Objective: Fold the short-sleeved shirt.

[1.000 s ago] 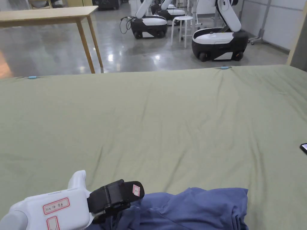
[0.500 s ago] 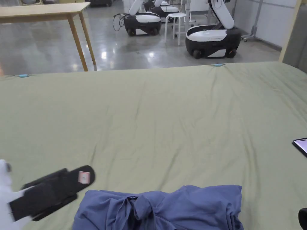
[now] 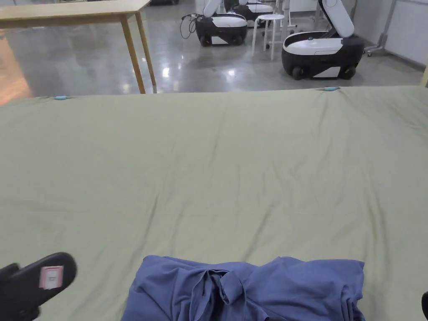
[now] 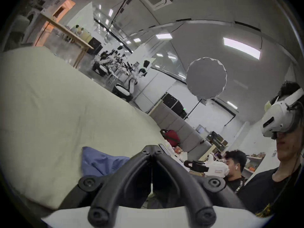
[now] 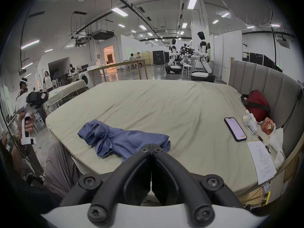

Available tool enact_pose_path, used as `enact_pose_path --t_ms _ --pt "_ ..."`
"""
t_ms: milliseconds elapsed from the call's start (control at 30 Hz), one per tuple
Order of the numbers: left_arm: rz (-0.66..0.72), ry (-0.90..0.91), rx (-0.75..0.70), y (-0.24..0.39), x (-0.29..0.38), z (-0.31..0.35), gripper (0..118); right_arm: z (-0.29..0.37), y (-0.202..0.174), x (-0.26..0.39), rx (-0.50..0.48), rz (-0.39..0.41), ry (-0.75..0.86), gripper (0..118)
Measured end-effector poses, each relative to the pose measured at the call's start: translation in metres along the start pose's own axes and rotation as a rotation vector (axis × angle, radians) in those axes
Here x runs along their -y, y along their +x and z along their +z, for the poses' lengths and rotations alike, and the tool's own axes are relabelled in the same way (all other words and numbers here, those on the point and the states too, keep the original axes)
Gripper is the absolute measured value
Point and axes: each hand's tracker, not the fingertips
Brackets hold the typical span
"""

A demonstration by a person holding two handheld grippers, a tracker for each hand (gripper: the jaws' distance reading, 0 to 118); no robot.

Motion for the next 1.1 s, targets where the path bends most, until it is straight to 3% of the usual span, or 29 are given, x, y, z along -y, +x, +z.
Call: enact_pose_path --t_ms 300,600,867,1100 --pt "0.159 -0.366 -0.036 -0.086 0.091 -0.142 0 0.011 -0.002 0.005 0.002 -0.017 0.014 0" --pt "0.271 -0.422 -0.059 -0.106 0.135 -0.197 0 0.013 0.004 0.010 0.032 -0.025 -0.008 0" --pt "0.263 -0.417 -0.073 -0.094 0.130 -0.196 0 0.007 0.003 0.013 0.029 -0.029 -0.026 0" --pt "0.176 -0.162 0.112 -0.034 0.055 -0.102 0 0.009 0.002 0.008 0.003 -0.030 0.014 0"
